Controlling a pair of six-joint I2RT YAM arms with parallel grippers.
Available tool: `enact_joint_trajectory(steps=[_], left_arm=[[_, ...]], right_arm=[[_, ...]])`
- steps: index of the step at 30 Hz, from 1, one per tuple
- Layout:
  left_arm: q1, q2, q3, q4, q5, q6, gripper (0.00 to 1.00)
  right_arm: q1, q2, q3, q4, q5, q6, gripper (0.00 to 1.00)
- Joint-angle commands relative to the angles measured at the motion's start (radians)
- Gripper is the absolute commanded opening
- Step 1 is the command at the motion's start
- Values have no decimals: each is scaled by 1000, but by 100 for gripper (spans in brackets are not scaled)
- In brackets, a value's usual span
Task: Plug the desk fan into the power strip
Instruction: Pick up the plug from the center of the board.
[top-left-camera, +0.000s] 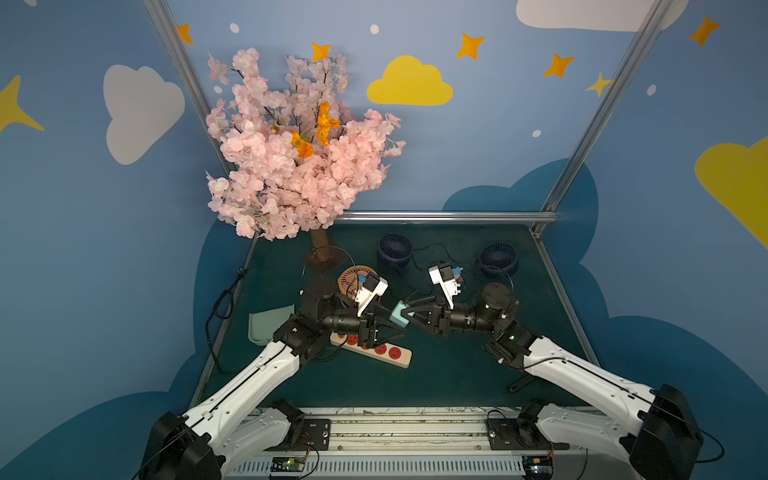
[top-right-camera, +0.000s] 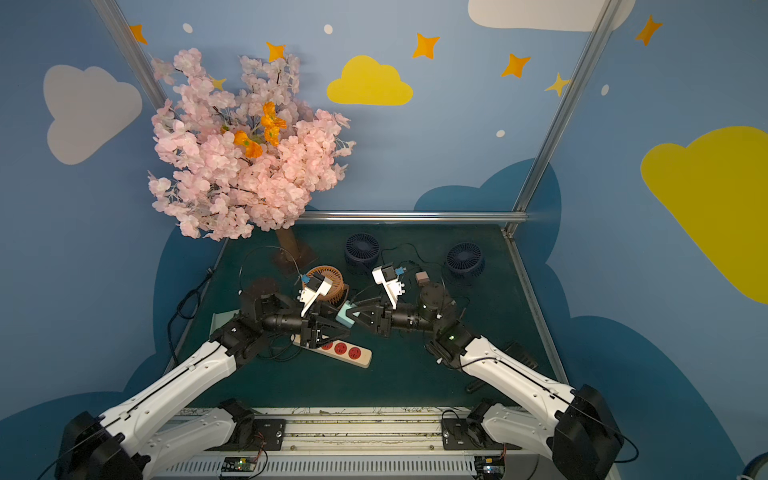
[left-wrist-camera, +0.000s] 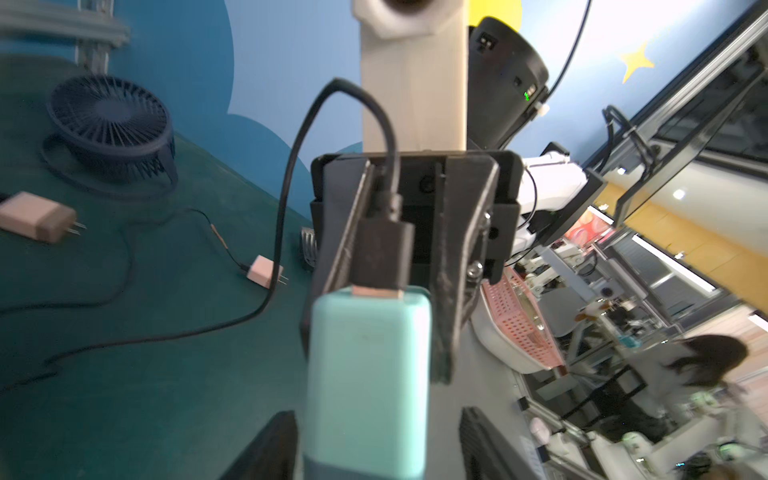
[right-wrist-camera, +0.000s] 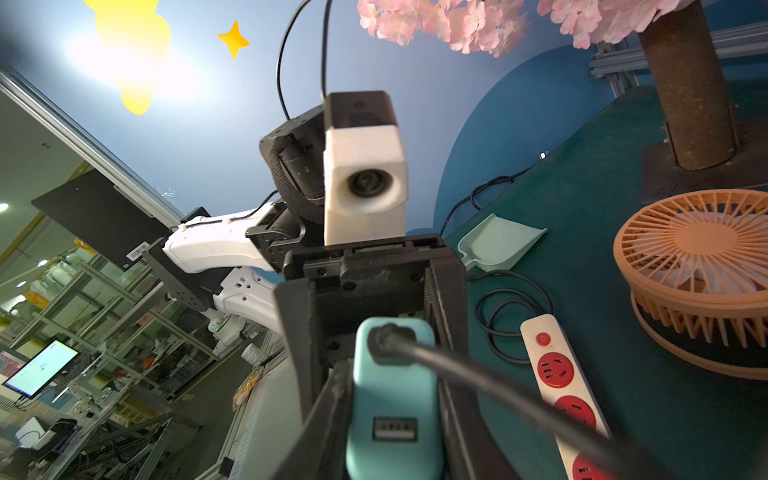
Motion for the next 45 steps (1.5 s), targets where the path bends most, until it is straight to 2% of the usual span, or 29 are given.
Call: enact_joint_trajectory(steps=[1,3,5,8,11,13,18,22,26,28,29,30,32,35,37,39,41,45], left_arm=[[0,4,-2,63,43,-13,46],[0,3,-6,68,44,-14,29],[0,5,-6,74,44,-20,21],[-2,6,-6,85,63,-32,21],[-3,12,-6,90,90,-45,32],[-4,15,-6,90,100,-48,36],[-11,19,-11,92,101,-51,37],[-14,25,-12,97,101,-50,31],[-26,38,-13,98,113,-46,12],[-26,42,-15,93,123,-36,5],[-26,42,-14,76,126,-20,3],[-27,43,-10,53,134,-2,2],[-28,42,12,-33,148,59,2],[-40,42,69,-248,139,227,2],[-44,45,104,-368,132,309,2],[-44,49,119,-403,139,334,2],[-46,55,125,-405,155,336,2],[-55,88,147,-409,206,328,2]], right_arm=[[6,0,28,61,-28,10,8],[6,2,28,62,-43,12,9],[5,6,28,59,-59,16,9],[-1,9,17,47,-84,15,11],[-8,11,26,-3,-117,-5,12],[-10,8,36,-45,-128,-27,12],[-9,9,43,-63,-127,-45,12],[-10,13,42,-59,-126,-45,12],[-11,7,41,-69,-121,-42,13],[-18,-3,55,-136,-119,-69,25],[-25,-11,73,-224,-115,-100,36],[-31,-19,96,-311,-112,-140,46],[-45,-31,152,-524,-110,-229,59],[-50,-25,240,-777,-109,-343,68],[-54,-4,293,-908,-153,-411,69],[-54,15,328,-989,-227,-466,67],[-50,26,332,-997,-279,-484,66],[-43,36,338,-982,-292,-500,60]])
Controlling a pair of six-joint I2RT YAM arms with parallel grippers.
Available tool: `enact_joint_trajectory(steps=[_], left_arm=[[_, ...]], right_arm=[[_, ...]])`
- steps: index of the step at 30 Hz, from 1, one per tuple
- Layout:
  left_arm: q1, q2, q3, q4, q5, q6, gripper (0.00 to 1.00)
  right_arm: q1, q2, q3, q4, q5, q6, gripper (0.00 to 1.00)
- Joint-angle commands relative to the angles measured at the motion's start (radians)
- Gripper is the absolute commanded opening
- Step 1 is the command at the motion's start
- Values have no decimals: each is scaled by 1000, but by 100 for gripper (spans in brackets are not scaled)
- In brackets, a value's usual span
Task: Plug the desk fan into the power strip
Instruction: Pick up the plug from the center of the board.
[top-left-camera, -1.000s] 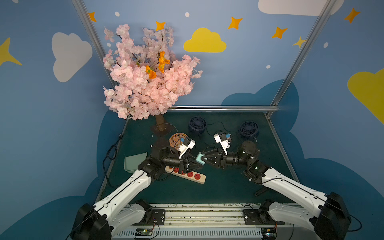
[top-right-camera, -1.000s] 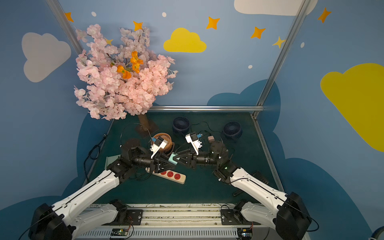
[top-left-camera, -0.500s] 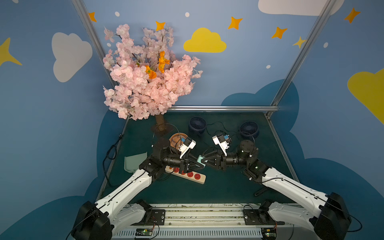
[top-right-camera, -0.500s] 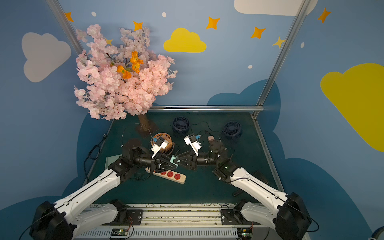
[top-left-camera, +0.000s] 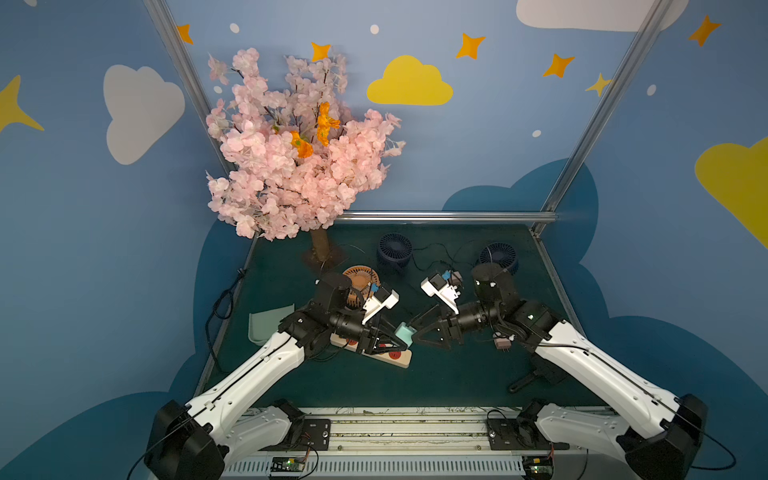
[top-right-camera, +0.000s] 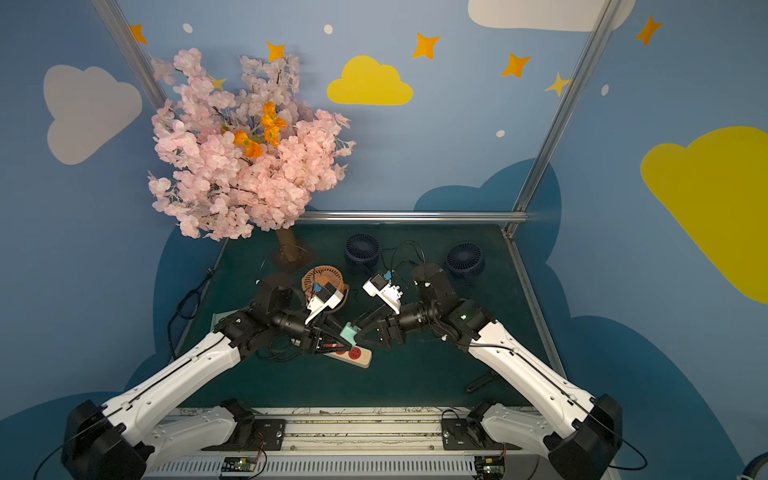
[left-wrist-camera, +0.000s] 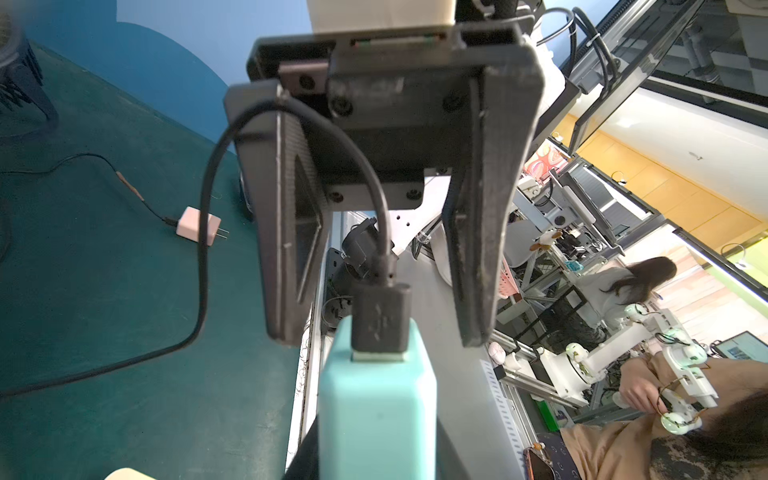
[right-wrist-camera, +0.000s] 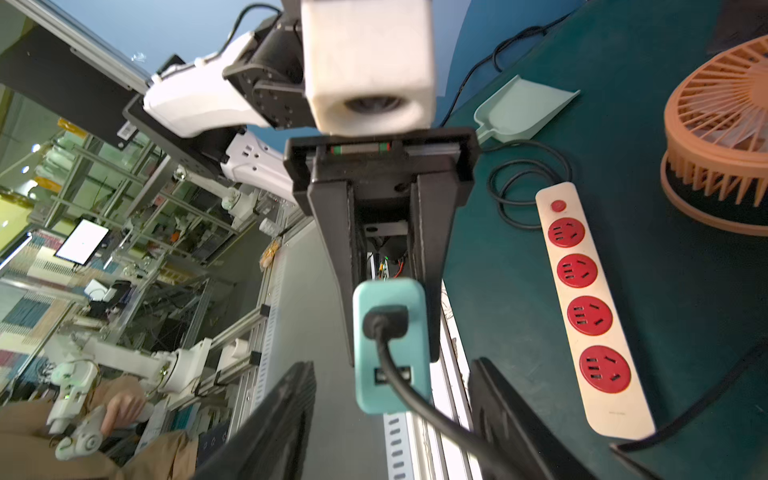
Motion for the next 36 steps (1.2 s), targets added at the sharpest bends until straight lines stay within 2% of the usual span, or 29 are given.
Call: enact_joint_trajectory(steps=[1,5,16,21,26,30,33,36], left_arm=[[-12,25,30,-61,60,48,2],[-32,38,38,-81,57,59,2],[-40,55,55,-142,43,103,2],[-40,55,56,-145,27,111,2],[-40,63,60,-142,27,113,2],[-40,60,60,-142,30,109,2],[-40,57,59,-142,31,109,2],[-40,61,56,-142,33,106,2]], right_arm=[[5,17,18,-63,-60,-51,57],[13,48,35,-6,-72,-3,50],[29,116,96,-98,-110,-51,32],[31,126,111,-163,-128,-87,33],[35,138,112,-183,-156,-92,39],[34,145,112,-200,-156,-106,38],[34,142,112,-203,-153,-110,32],[34,147,116,-203,-152,-112,19]])
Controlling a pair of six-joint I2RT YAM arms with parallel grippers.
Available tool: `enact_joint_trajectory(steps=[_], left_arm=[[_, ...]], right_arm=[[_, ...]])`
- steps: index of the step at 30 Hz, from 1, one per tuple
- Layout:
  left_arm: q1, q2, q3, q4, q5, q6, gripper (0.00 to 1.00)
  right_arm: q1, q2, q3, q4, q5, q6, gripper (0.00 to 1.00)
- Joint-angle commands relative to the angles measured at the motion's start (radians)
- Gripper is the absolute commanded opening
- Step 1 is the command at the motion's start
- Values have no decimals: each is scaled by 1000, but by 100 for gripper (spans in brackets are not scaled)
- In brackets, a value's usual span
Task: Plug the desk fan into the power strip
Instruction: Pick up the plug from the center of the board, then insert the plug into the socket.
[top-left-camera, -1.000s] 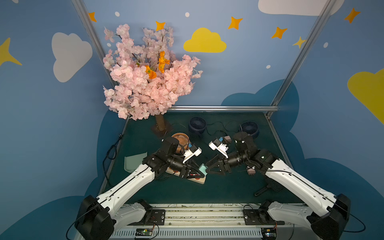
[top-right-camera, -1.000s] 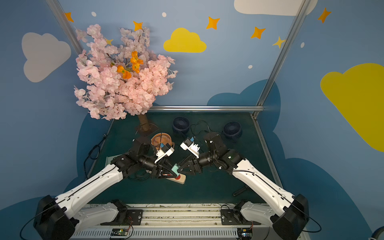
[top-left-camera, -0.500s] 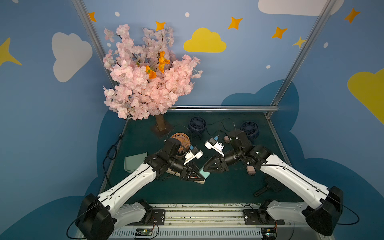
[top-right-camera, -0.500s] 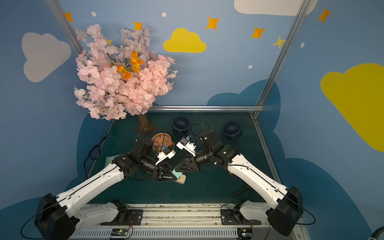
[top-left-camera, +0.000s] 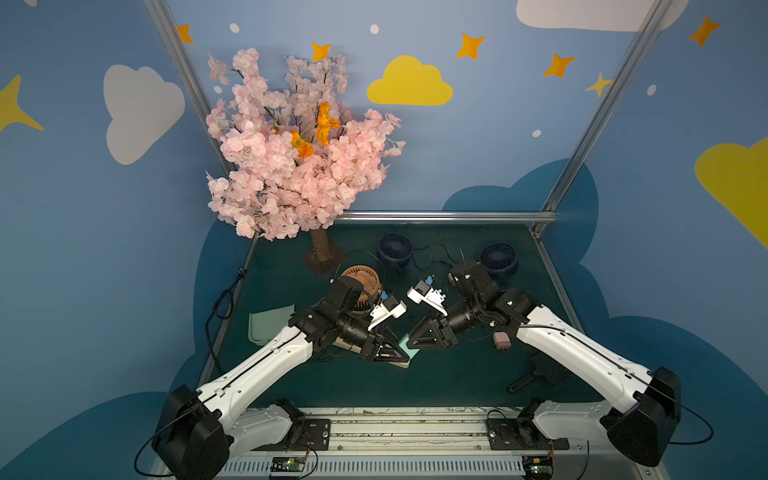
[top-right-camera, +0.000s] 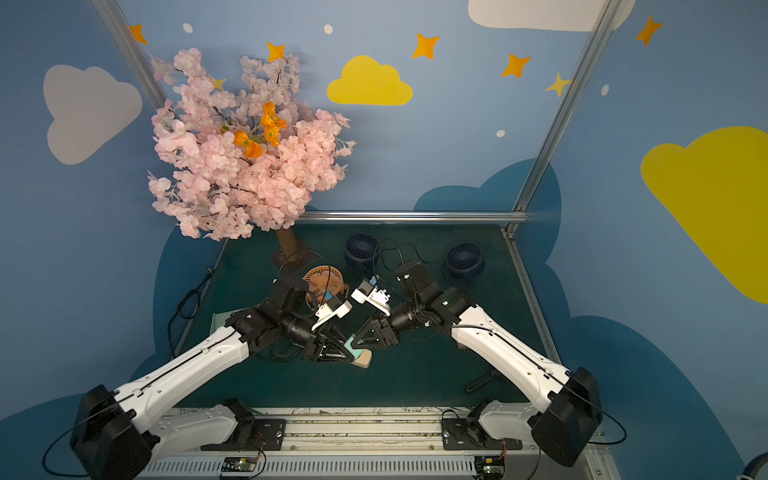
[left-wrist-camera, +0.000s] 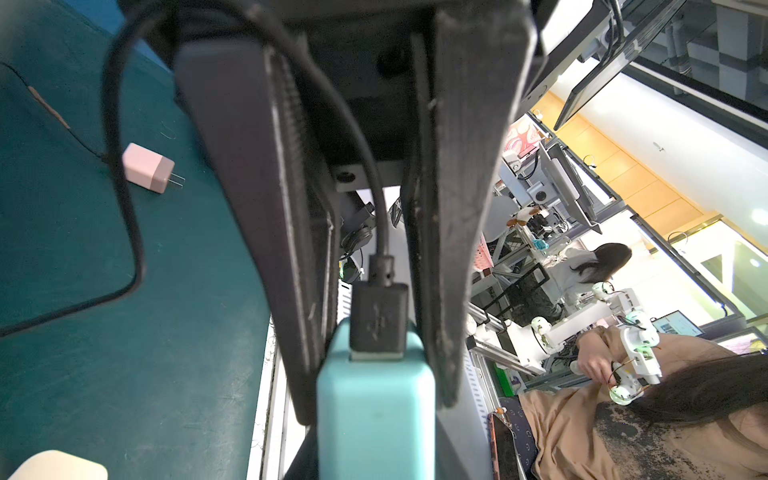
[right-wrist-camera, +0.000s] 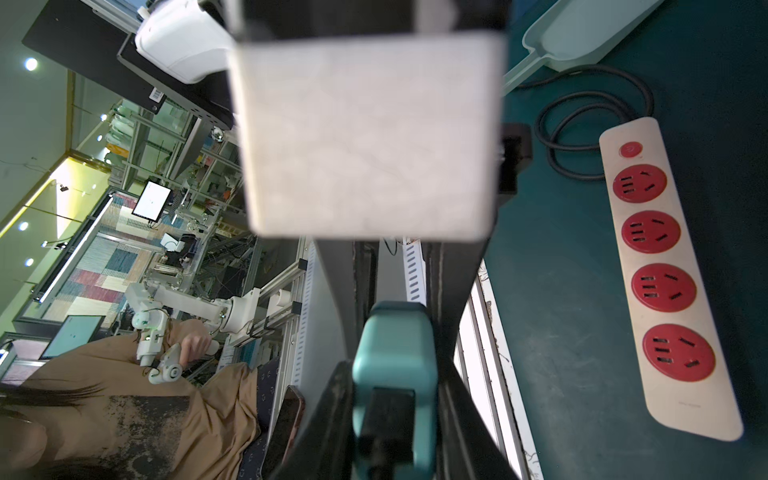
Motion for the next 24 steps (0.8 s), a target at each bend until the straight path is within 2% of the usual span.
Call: enact_joint_trajectory(steps=[1,2,4,5,7,11,14,16,20,24], left_arm=[[2,3,26,12,1,17,5],[2,1,25,15,-15,12,18],[4,-14,14,19,-88,-11,53],[7,-26,2,23,-143,-25,65],[20,-78,-43,31,-289,-66,77],[98,-206,-187,58,-679,-237,85],[157,-278,-223,-25,-863,-323,87],[217,-315,-261,-42,-887,-367,88],[378,-338,-336,-30,-833,-407,87],[508,-290,-407,62,-763,-429,84]], right_arm=[[8,3,30,-40,-31,-11,15],[7,2,29,-41,-20,-11,13],[-1,-3,30,-44,39,-13,12],[-10,-9,29,-46,90,-14,11],[-28,-19,23,-38,183,-15,11],[13,-23,-22,69,417,-27,11],[74,16,-21,143,537,-57,9],[112,50,-21,198,604,-79,8],[191,154,0,288,720,-154,8],[276,296,120,252,787,-234,8]])
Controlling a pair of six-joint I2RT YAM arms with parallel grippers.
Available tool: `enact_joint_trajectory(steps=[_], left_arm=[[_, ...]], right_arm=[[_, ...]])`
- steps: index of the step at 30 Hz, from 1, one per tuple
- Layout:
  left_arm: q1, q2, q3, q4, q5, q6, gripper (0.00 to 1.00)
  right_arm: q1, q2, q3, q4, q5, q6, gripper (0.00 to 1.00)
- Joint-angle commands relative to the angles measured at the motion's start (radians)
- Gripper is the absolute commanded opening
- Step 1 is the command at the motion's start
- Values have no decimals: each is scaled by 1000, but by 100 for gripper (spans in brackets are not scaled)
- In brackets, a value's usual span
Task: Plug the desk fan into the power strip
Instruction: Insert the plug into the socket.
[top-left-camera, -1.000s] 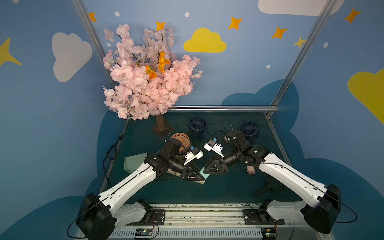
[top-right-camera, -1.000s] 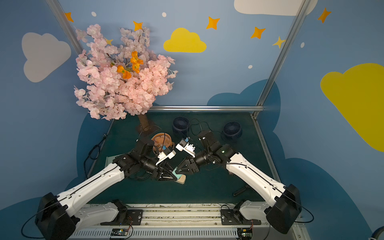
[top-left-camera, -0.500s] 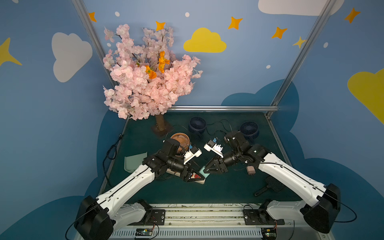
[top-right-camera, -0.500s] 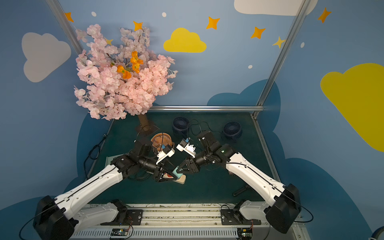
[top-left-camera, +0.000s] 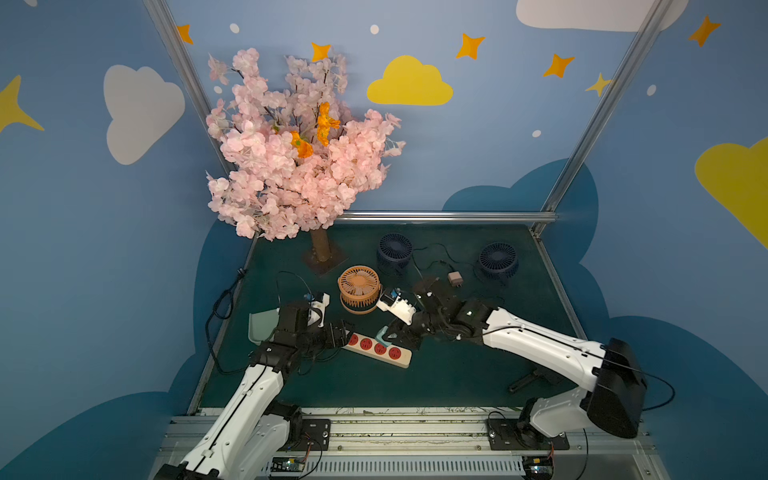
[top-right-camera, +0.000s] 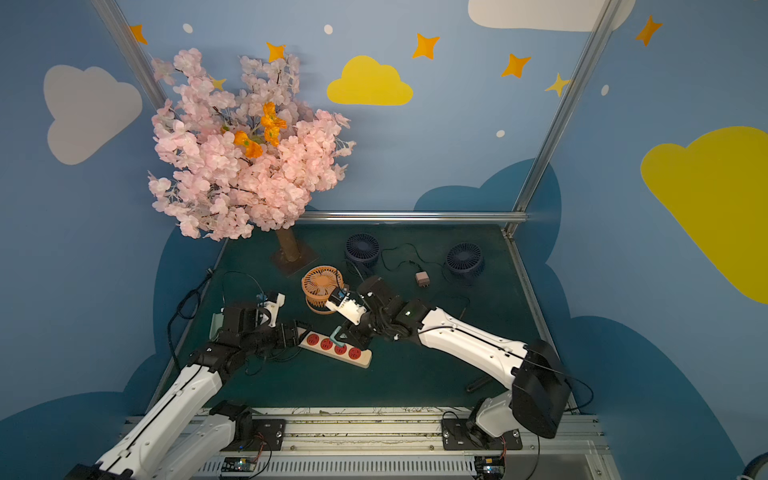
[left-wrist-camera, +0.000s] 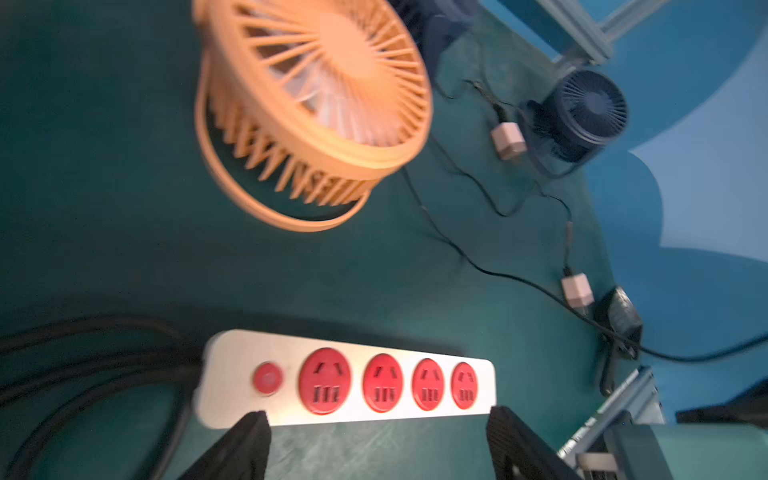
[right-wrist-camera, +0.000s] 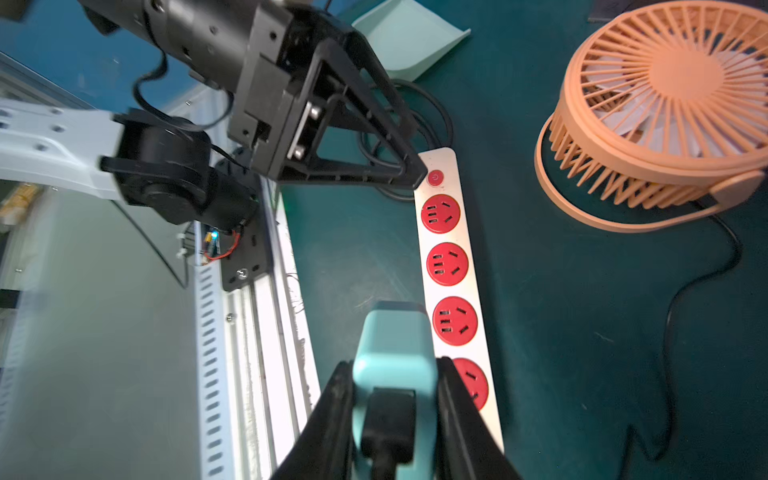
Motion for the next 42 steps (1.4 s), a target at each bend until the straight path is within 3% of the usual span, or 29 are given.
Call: enact_joint_trajectory(steps=[1,12,29,42], left_arm=[[77,49,-38,64,44,-43,82],[139,203,-119,256,55,-82,69],[146,340,-110,288,15,-20,39],[145,345,-109,280,40,-27,37]], right_arm=[[57,109,136,10,122,-102,8],[137,382,429,-219,230,-210,4],[150,561,608,-333,246,-290,1],[137,587,634,-316,279,-281,0]])
